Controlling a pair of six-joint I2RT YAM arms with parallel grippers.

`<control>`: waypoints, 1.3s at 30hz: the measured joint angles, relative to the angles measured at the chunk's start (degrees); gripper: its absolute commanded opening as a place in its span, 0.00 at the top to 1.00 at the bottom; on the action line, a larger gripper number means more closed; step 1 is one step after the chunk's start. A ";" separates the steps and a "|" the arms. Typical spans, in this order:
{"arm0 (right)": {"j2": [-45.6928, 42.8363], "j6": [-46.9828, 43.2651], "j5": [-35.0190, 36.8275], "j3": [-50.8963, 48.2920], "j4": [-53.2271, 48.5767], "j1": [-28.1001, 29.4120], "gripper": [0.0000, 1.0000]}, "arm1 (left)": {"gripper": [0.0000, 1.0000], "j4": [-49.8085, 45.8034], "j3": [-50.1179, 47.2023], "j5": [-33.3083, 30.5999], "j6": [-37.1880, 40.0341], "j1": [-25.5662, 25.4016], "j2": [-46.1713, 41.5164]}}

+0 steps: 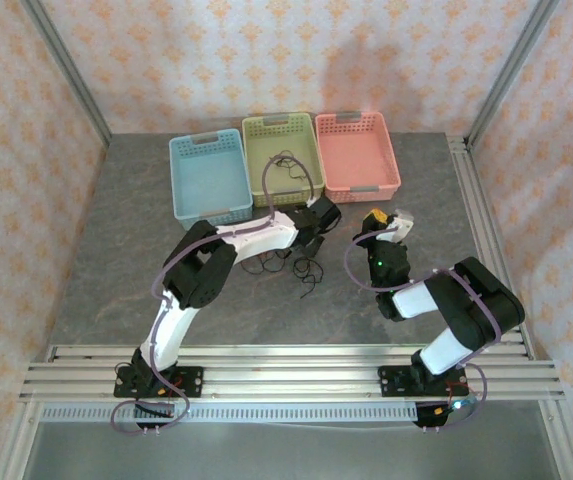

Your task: Untangle the cables

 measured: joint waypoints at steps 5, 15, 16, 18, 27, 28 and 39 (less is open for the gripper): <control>0.61 0.26 0.00 0.04 0.02 0.00 1.00 | 0.30 -3.48 0.55 -3.15 -1.55 2.16 0.02; 1.33 0.98 -0.37 0.11 0.02 0.00 1.00 | 0.34 -7.52 0.59 -6.03 -5.53 5.60 0.02; 1.51 1.11 -0.39 0.13 0.02 0.00 1.00 | 0.34 -7.74 0.59 -6.03 -5.75 5.81 0.02; 1.64 1.29 -0.44 0.15 0.00 0.00 1.00 | 0.36 -7.98 0.57 -6.05 -6.47 6.43 0.02; 2.14 1.92 -0.39 0.44 0.02 0.00 1.00 | 0.41 -8.37 -0.35 -6.25 -8.35 9.73 -0.02; 2.14 1.92 -0.39 0.44 0.02 0.00 1.00 | 0.41 -8.35 -0.83 -6.32 -8.61 9.86 -0.07; 2.14 1.84 -0.35 0.42 0.02 0.00 1.00 | 0.47 -7.74 -4.92 -6.19 -10.40 11.58 -3.85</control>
